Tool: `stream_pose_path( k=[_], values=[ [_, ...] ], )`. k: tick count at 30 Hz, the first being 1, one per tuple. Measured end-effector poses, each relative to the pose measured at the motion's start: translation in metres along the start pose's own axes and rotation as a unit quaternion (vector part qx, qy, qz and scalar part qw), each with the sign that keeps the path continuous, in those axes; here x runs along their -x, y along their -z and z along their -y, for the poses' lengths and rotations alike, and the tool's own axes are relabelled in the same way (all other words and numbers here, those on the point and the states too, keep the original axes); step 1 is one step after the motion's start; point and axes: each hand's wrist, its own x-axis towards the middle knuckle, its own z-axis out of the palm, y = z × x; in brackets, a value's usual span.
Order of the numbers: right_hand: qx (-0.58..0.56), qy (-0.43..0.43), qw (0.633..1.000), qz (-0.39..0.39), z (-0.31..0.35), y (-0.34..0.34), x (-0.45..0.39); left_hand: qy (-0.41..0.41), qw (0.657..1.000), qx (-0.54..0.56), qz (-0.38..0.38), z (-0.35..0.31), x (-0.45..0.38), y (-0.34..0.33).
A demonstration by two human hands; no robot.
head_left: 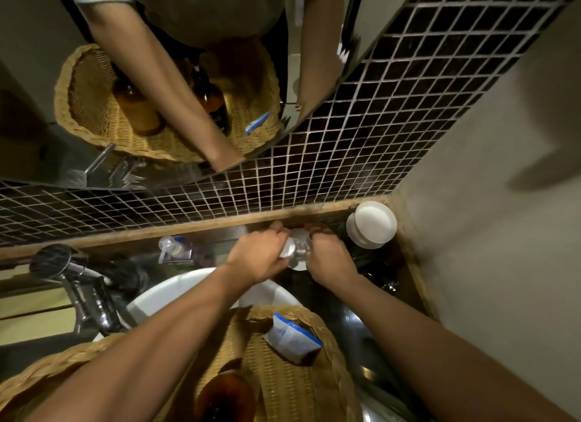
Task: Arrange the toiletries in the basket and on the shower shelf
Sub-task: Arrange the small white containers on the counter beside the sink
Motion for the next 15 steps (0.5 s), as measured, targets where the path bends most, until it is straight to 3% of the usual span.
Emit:
stream_pose_path(
  k=[7,15],
  values=[
    [-0.012,-0.058,0.997,0.039,-0.013,0.001,0.007,-0.015,1.0,-0.006,0.024,-0.012,-0.022,-0.007],
    [-0.038,-0.057,0.997,0.04,-0.013,0.004,0.003,-0.004,0.999,-0.031,0.033,-0.009,-0.031,-0.022]
  ],
)
